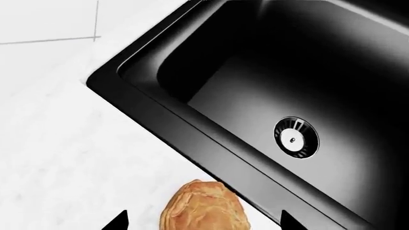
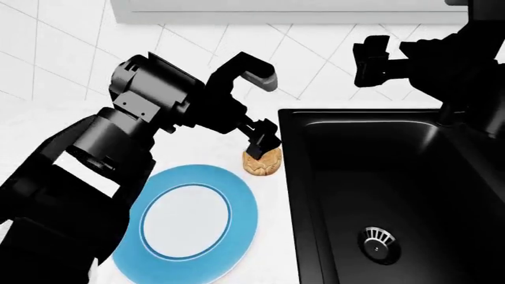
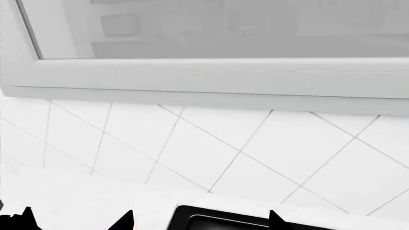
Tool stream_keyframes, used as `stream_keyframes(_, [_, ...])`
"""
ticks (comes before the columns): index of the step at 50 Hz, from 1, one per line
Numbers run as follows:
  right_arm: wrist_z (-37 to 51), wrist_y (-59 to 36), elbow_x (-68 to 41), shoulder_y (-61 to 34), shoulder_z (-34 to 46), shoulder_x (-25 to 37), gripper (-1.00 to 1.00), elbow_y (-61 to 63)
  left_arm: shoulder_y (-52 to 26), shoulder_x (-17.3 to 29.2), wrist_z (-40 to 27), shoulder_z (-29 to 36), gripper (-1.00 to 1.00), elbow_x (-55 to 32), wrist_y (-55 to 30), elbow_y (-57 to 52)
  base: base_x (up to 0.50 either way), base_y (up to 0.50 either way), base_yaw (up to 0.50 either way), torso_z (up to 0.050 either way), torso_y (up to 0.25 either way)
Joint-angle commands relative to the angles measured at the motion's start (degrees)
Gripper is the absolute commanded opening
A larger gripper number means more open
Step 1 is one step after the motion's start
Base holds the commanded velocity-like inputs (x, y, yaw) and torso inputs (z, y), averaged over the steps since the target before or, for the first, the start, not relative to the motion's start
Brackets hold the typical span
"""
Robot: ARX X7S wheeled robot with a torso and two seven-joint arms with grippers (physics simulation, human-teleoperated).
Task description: Place the pastries on the plates.
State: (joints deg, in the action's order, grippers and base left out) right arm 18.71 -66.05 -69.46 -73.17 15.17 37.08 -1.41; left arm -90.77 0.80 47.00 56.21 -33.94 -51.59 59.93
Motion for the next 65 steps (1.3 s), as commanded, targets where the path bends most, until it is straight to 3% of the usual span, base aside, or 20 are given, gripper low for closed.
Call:
stream_keyframes(1, [-0.62, 0.73, 0.3, 0.11, 0.39, -0.19, 1.0, -0.3, -0.2, -0.77, -1.42, 9.12, 1.0, -9.1, 3.11, 2.72, 0.0, 0.0, 0.0, 0.0, 0.0])
stream_keyframes(12, [-0.49, 1.27, 0.13, 0.78, 0.22, -0.12, 1.0, -0.22, -0.55, -0.79, -3.63, 22.35, 1.0, -22.89, 6.76, 3.27, 0.0, 0.0, 0.0, 0.0, 0.0])
stream_keyframes(24, [-0.02, 1.26, -0.58, 1.32, -0.06, 0.05, 1.0, 0.21, -0.56, -0.79, -4.63, 28.39, 1.0, -28.62, 8.03, 3.3, 0.0, 0.0, 0.0, 0.0, 0.0])
stream_keyframes(65, [0.24, 2.02, -1.81, 3.1, -0.32, 0.56, 1.0, 0.54, 0.31, -0.8, -7.82, 30.26, 1.0, -29.58, 8.72, 3.94, 0.0, 0.0, 0.0, 0.0, 0.0])
